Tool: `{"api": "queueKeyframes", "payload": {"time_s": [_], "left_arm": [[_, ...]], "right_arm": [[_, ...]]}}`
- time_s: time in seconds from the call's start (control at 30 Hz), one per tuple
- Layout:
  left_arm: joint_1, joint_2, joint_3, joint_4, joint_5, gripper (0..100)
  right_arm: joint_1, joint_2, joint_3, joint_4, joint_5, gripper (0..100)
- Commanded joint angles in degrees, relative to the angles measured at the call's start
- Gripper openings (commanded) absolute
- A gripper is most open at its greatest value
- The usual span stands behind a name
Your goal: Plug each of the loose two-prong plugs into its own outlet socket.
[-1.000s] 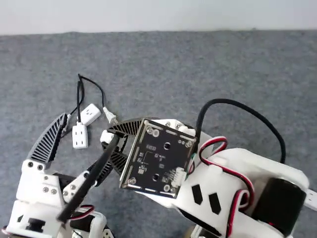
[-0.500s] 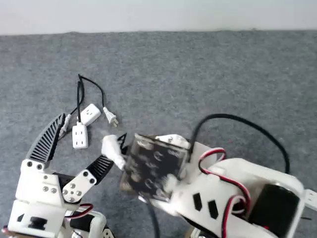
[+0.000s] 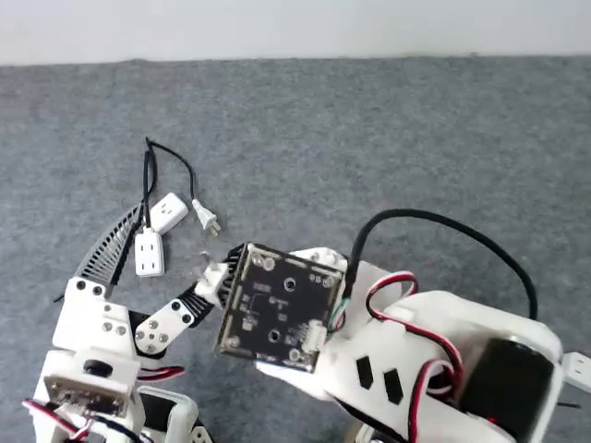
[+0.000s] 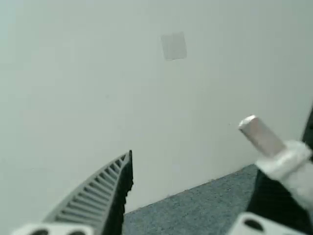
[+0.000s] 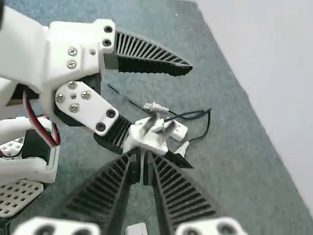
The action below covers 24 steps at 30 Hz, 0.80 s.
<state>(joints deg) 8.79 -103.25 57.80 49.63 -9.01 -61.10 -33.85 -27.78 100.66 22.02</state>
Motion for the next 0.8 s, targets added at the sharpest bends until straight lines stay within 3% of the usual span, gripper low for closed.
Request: {"api": "queueKeyframes", "payload": {"time_s": [0.0, 0.23, 0.53, 0.77], "left_arm": [[0.18, -0.44, -0.04, -0.44, 0.09, 37], [0.18, -0.44, 1.71, -0.79, 0.09, 37], [0.00, -0.44, 1.80, -0.79, -0.26, 37], [-4.92, -0.09, 4.79, -0.70, -2.02, 37]], "right_arm": [[-0.13, 0.48, -0.18, 0.92, -0.70, 0.8], [4.09, 0.57, -0.09, 1.27, -0.88, 0.9], [4.26, 0.66, 0.70, 1.54, -0.53, 0.9], [10.95, 1.19, 18.73, -0.66, -0.70, 1.0]]}}
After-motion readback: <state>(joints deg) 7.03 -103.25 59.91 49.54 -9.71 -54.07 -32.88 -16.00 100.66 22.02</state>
